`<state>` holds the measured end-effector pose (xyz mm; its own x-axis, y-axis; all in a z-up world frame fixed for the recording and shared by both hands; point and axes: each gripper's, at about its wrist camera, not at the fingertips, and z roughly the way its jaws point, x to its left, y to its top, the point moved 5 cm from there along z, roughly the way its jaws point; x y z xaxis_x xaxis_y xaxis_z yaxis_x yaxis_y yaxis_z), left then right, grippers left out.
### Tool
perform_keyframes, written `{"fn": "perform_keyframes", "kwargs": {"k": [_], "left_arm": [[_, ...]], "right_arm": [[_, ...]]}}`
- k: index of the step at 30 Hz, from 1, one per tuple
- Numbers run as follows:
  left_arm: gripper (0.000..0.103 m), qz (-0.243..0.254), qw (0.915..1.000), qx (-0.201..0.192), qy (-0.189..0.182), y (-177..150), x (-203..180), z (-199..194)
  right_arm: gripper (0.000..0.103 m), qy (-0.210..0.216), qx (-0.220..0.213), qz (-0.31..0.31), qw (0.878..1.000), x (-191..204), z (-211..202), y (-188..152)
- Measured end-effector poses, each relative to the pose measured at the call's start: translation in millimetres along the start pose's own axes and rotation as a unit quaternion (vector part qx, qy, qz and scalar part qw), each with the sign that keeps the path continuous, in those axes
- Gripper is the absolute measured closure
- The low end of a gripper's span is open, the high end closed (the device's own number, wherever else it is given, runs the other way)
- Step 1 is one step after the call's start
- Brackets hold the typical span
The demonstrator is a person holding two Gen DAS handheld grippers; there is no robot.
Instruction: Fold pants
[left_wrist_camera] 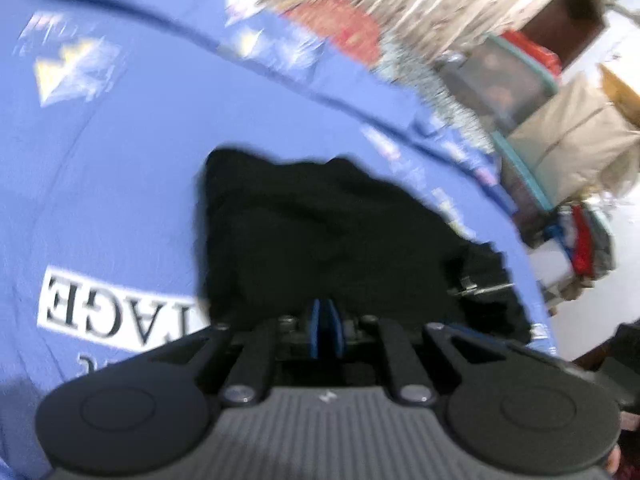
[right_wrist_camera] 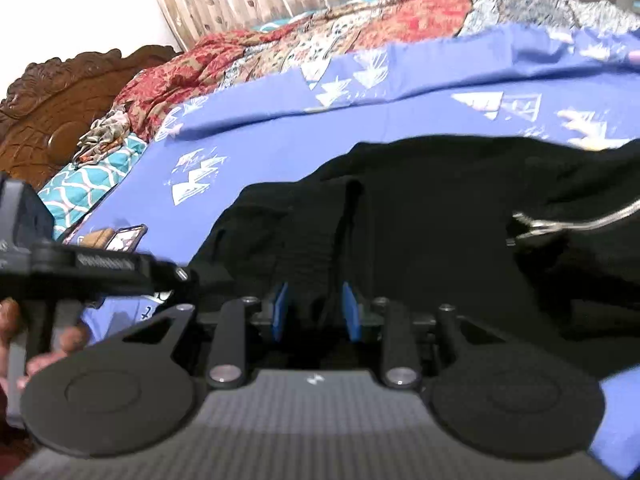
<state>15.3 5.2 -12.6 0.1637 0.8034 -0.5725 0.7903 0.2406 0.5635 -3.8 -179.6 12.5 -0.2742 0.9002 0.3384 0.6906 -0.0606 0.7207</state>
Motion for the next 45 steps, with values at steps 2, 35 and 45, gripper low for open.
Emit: {"fn": "perform_keyframes", "kwargs": {"k": [2, 35, 45], "left_arm": [[0.095, 0.016, 0.9995, -0.014, -0.025, 4, -14, -9], [0.049, 0.096, 0.9937, 0.04, -0.04, 56, -112, 24], [0.026, 0.145, 0.9818, 0.105, -0.064, 60, -195, 97]], "right_arm": [[0.07, -0.006, -0.009, 0.009, 1.0, -8, -13, -1], [0.08, -0.148, -0.154, 0.19, 0.958, -148, -77, 29], [0.081, -0.127, -0.131, -0.102, 0.978, 11, -60, 25]]}}
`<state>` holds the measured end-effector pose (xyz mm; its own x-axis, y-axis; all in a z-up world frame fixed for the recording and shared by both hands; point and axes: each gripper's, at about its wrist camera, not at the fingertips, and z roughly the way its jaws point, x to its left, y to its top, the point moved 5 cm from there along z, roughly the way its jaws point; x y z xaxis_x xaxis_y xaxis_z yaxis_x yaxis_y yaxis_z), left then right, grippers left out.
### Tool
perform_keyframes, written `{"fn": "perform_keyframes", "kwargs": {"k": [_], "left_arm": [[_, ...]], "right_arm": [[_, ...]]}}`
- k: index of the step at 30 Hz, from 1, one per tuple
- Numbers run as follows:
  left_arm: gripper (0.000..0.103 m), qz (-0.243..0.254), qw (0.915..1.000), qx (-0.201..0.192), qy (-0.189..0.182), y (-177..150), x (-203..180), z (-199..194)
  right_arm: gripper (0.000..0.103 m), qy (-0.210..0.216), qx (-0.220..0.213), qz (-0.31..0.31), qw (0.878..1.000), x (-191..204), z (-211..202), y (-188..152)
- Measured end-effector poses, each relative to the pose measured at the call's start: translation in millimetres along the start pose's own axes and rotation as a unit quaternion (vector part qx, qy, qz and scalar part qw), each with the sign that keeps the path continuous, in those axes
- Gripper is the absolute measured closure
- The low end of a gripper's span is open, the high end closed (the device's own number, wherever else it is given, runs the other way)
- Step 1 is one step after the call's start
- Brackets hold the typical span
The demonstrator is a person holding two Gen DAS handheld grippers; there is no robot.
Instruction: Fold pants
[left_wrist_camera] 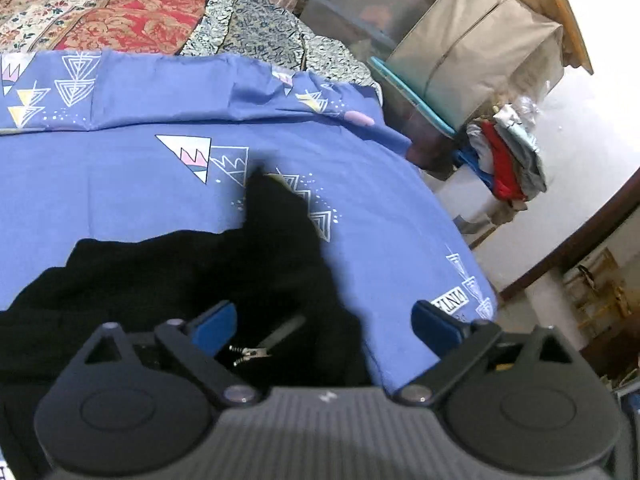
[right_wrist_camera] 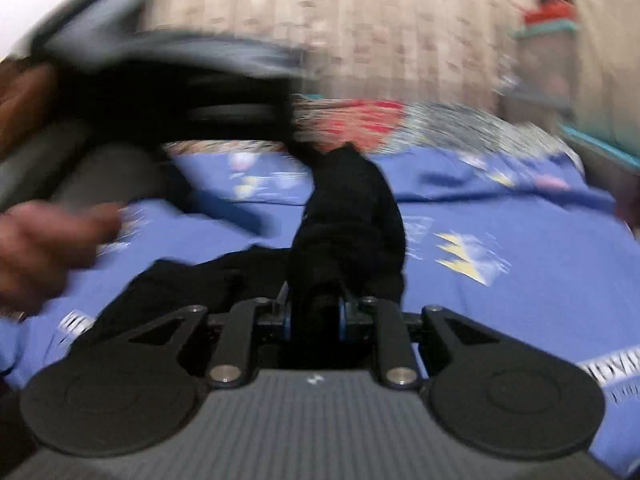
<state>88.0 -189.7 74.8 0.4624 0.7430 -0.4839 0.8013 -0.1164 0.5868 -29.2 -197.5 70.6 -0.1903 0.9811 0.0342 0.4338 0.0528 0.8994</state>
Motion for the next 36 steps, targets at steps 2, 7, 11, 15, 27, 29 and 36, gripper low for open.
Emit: {"fn": "perform_keyframes", "kwargs": {"k": [2, 7, 11, 15, 27, 29, 36], "left_arm": [[0.081, -0.004, 0.9994, -0.005, 0.033, -3, 11, -3], [0.087, -0.041, 0.9966, -0.071, 0.009, -4, 55, -65], [0.086, -0.061, 0.9897, -0.122, 0.044, -33, 98, -115], [0.078, -0.148, 0.9773, -0.079, 0.129, -82, 168, -104], [0.039, -0.161, 0.9762, -0.103, 0.101, -128, 162, -124], [0.039, -0.122, 0.9794, -0.09, 0.133, -125, 154, -114], [0.023, -0.153, 0.9748, -0.044, 0.157, -150, 168, -84]], "right_arm": [[0.084, 0.03, -0.006, -0.022, 0.999, 22, -4, 2], [0.084, 0.083, -0.024, -0.056, 0.995, 59, -7, 16], [0.084, 0.152, -0.024, -0.09, 0.984, 104, 4, 26], [0.071, 0.214, 0.07, -0.122, 0.967, 143, 43, -12], [0.062, 0.135, 0.043, 0.042, 0.989, 29, -6, 10], [0.069, 0.099, 0.074, 0.064, 0.99, 9, 4, -6], [0.069, 0.089, 0.179, 0.106, 0.974, 1, 15, -81]]}}
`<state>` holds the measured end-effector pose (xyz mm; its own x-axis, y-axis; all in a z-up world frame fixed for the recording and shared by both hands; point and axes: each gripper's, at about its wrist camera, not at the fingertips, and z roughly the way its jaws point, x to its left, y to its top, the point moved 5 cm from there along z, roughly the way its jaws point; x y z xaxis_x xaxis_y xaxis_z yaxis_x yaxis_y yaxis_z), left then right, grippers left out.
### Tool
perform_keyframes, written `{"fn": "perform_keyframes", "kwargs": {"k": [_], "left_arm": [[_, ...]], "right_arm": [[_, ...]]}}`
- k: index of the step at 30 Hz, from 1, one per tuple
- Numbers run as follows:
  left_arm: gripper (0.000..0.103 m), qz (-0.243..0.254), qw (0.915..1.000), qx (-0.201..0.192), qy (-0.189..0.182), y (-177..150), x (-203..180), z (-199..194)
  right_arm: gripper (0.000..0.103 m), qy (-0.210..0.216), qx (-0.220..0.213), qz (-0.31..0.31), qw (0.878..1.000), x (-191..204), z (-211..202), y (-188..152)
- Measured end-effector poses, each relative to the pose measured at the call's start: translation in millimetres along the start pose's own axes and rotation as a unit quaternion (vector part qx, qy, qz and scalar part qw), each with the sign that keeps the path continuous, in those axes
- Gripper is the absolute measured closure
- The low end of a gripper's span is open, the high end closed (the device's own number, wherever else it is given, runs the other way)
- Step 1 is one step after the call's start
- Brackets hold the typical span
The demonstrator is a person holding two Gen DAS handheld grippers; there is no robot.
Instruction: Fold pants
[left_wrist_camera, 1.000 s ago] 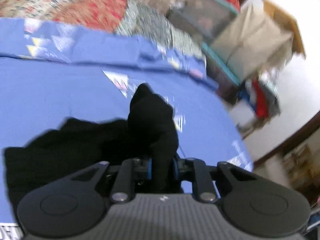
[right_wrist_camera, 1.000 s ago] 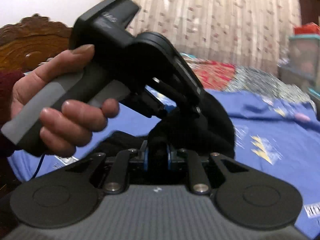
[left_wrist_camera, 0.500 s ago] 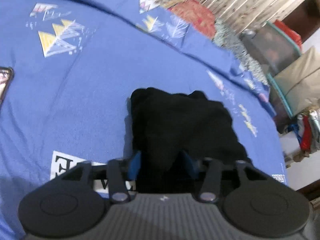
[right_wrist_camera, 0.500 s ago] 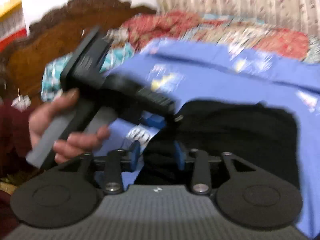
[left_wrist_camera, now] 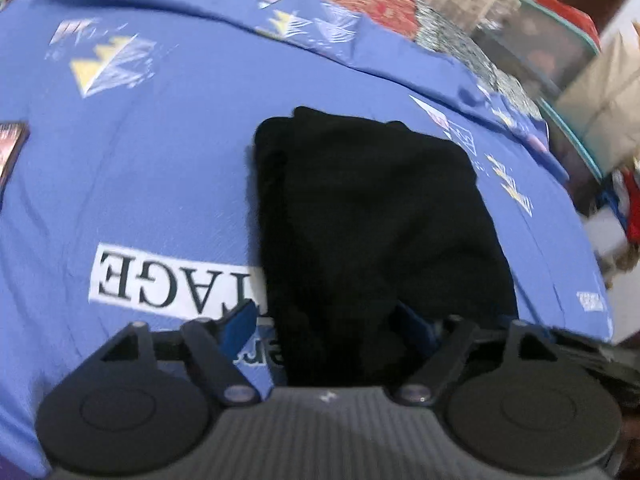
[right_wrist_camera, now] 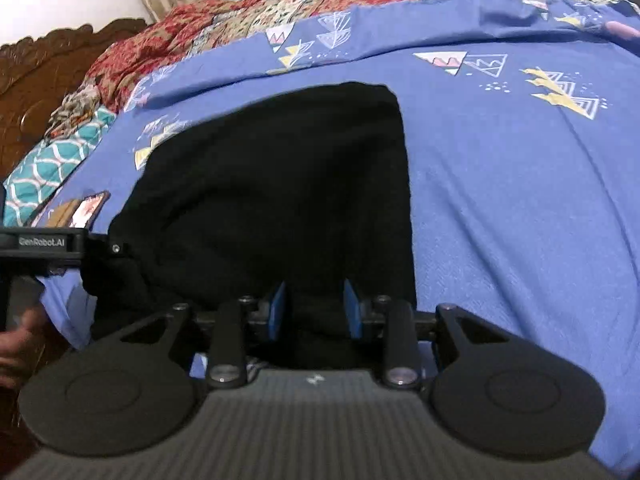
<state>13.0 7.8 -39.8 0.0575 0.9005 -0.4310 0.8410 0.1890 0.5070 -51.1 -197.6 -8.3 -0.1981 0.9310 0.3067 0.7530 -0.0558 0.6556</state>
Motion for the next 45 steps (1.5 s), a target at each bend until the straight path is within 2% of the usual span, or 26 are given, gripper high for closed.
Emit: {"fn": "perform_keyframes", "kwargs": {"k": [2, 6, 10, 45], "left_arm": [[0.021, -0.012, 0.9999, 0.005, -0.008, 1, 4, 2], [0.018, -0.006, 1.0, 0.002, 0.0, 0, 3, 2], [0.017, -0.013, 0.9999, 0.001, -0.004, 0, 4, 4], [0.013, -0.023, 0.9996, -0.005, -0.016, -3, 9, 4]], "right_arm": [[0.068, 0.001, -0.005, 0.002, 1.0, 1, -7, -7], [0.068, -0.001, -0.005, -0.001, 1.0, 1, -11, -7], [0.068, 0.004, -0.007, 0.006, 1.0, 0, 16, 20], [0.068, 0.019, -0.014, 0.007, 1.0, -20, 8, 23]]}}
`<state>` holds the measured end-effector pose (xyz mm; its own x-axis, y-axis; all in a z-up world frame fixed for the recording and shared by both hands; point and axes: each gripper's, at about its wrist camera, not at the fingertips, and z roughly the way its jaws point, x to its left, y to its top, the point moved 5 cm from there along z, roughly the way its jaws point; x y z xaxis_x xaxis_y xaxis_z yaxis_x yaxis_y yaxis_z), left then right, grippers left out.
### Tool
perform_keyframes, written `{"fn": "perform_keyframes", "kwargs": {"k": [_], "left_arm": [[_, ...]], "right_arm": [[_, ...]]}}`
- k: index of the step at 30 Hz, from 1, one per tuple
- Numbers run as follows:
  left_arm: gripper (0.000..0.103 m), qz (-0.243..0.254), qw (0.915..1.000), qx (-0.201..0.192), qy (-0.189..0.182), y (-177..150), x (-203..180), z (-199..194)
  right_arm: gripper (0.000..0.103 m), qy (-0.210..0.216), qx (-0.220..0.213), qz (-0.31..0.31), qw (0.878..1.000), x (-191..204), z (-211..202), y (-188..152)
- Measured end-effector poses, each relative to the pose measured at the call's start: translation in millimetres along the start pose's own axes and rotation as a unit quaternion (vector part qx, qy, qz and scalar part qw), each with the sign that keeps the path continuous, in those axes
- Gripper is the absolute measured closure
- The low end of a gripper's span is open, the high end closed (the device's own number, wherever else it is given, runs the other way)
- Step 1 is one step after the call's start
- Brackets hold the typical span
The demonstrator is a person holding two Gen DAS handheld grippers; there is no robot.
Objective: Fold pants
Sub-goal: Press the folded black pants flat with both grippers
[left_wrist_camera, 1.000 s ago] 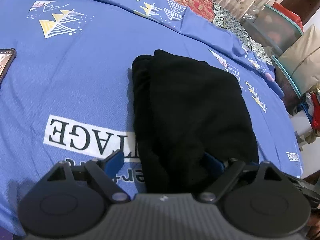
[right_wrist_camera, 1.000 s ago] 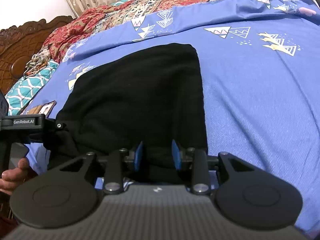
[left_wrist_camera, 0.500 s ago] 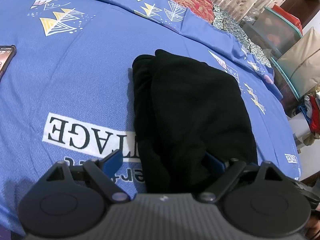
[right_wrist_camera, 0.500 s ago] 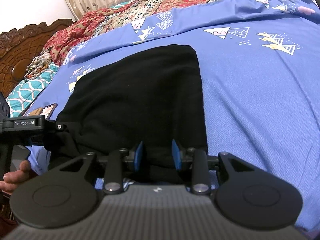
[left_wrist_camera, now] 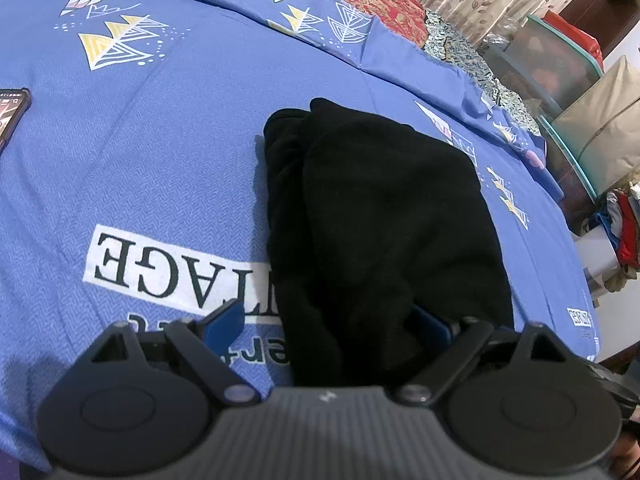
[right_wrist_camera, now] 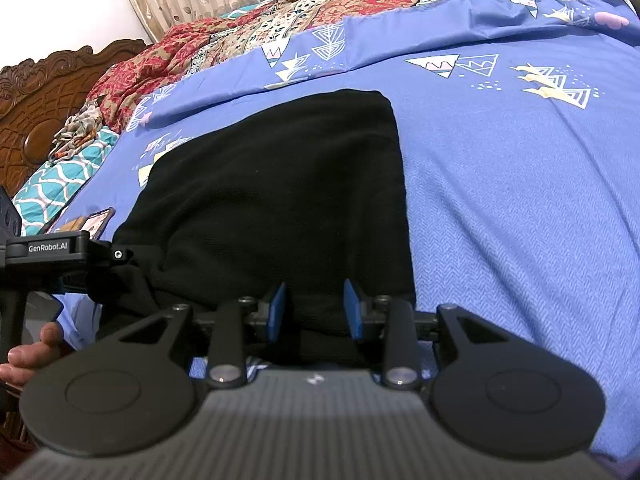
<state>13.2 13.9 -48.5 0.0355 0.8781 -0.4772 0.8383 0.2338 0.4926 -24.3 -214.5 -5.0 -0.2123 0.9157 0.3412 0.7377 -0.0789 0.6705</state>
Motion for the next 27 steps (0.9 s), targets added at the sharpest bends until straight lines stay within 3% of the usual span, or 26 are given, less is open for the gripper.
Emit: {"fn": "perform_keyframes", "kwargs": {"k": [19, 24, 27], "left_arm": [[0.012, -0.002, 1.0, 0.006, -0.007, 2, 1, -1], [0.009, -0.023, 0.9991, 0.013, -0.033, 9, 5, -9], [0.007, -0.019, 0.9974, -0.012, -0.068, 16, 1, -26]], "right_arm": [[0.067, 0.004, 0.002, 0.002, 1.0, -4, -4, 7], [0.048, 0.048, -0.009, 0.039, 0.998, -11, -24, 20], [0.035, 0.053, -0.035, 0.045, 0.997, -15, -40, 31]]}}
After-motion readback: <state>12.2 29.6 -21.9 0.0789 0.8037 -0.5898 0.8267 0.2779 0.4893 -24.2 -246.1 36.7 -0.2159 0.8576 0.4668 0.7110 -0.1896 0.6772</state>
